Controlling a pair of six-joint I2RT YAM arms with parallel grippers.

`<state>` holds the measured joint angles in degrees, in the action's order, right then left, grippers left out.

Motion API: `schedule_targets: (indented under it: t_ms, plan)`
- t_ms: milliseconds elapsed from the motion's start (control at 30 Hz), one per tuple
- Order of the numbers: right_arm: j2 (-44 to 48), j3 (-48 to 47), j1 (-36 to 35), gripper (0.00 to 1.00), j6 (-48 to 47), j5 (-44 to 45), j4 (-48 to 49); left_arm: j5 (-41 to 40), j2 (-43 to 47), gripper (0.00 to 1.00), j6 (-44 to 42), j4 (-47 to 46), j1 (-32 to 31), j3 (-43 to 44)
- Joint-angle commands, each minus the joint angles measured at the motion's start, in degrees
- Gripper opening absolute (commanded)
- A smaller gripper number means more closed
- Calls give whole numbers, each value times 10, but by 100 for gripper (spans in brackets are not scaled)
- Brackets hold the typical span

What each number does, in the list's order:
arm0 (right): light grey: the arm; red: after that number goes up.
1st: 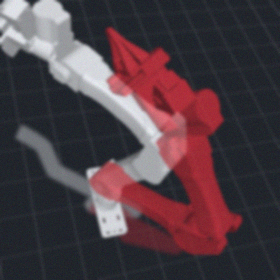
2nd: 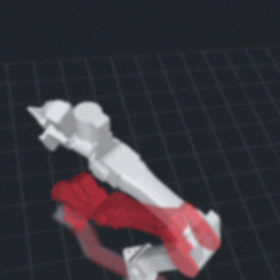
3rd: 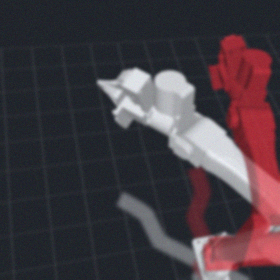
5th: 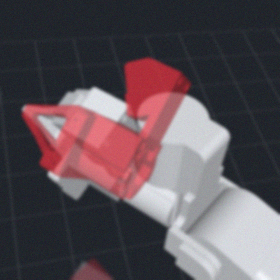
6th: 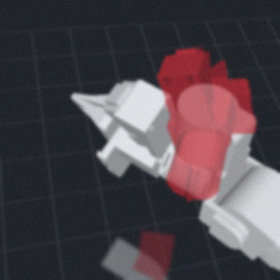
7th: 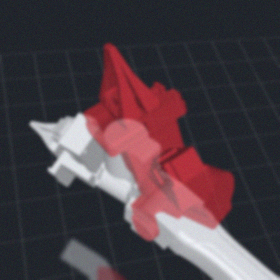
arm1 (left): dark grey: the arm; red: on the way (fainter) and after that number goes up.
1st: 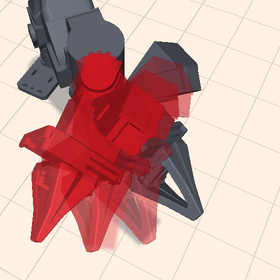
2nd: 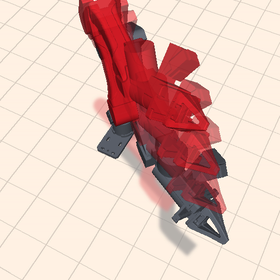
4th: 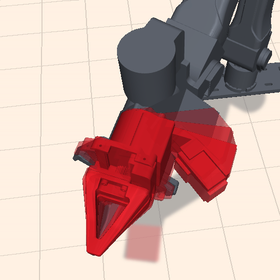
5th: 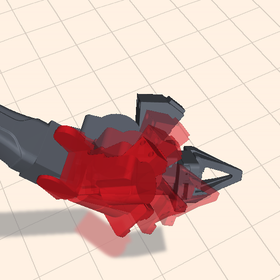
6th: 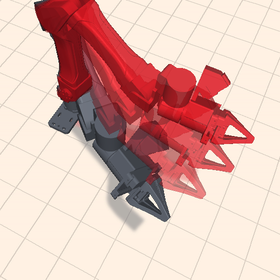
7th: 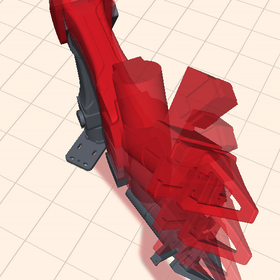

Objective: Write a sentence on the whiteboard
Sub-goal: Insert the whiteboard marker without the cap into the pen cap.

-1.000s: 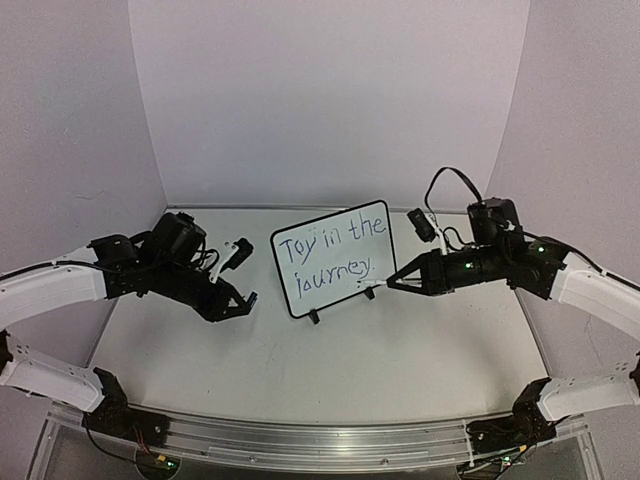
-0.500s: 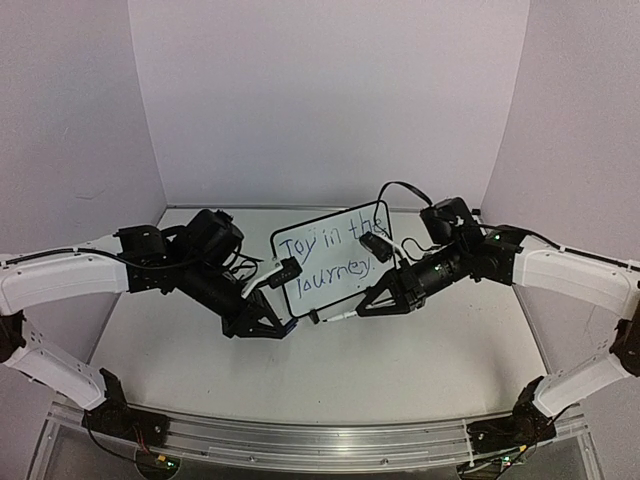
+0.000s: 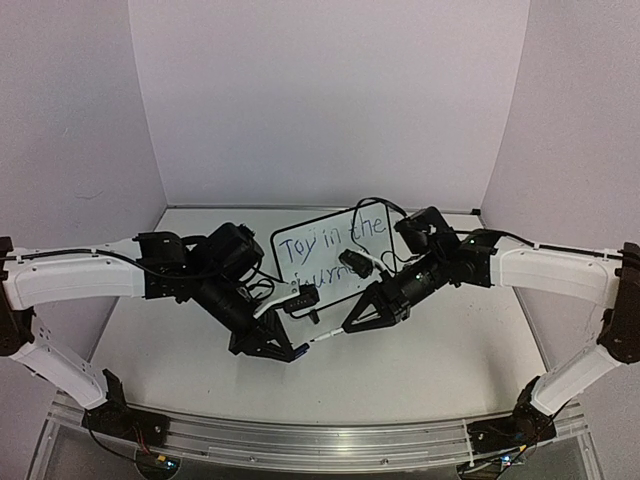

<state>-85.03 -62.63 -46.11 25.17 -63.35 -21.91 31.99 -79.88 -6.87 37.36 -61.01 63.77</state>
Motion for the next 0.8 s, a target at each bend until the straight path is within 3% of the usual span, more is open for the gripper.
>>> schedule_targets:
  t_ms: [0,767]
  plan:
    - [-8,-26,-8,0,1,-18,13,7,-6,0,-27,14,-7,29]
    - [-12,-19,-24,0,12,-14,13,-1,2,0,-25,7,-10,24]
